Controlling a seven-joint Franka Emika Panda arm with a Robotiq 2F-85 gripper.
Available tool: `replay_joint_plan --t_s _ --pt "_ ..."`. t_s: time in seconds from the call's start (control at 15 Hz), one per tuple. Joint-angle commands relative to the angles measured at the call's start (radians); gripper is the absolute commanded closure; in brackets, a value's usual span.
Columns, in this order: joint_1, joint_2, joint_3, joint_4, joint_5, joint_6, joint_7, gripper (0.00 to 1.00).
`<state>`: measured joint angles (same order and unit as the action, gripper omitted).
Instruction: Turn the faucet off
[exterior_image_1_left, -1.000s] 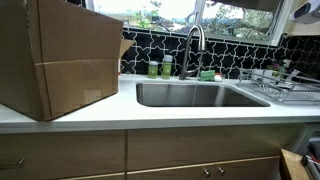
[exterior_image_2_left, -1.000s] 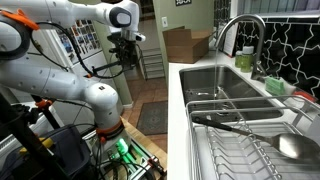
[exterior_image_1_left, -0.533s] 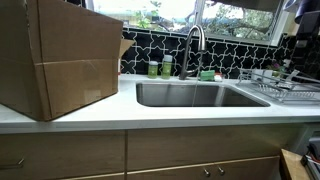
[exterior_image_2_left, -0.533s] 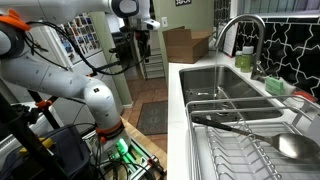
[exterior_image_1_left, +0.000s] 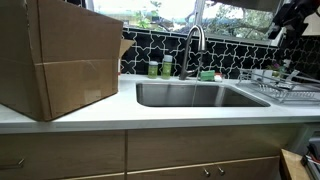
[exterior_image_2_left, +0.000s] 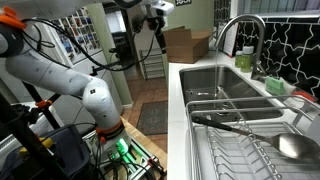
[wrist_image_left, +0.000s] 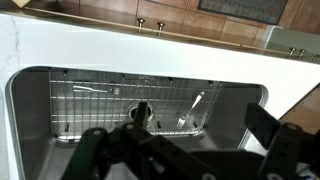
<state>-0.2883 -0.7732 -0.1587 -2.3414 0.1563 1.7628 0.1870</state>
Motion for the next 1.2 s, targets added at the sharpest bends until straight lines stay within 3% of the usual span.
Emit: replay_joint_plan --t_s 0.0,0.93,1.13 --pt "0.004 0.009 -0.010 0.009 -0.005 0.008 0.005 0.00" --pt "-0.036 0.076 -0.036 0.045 -0.044 0.035 0.017 0.00" --pt "-0.074 0.140 -0.089 0.094 -0.088 0.090 -0.001 0.00"
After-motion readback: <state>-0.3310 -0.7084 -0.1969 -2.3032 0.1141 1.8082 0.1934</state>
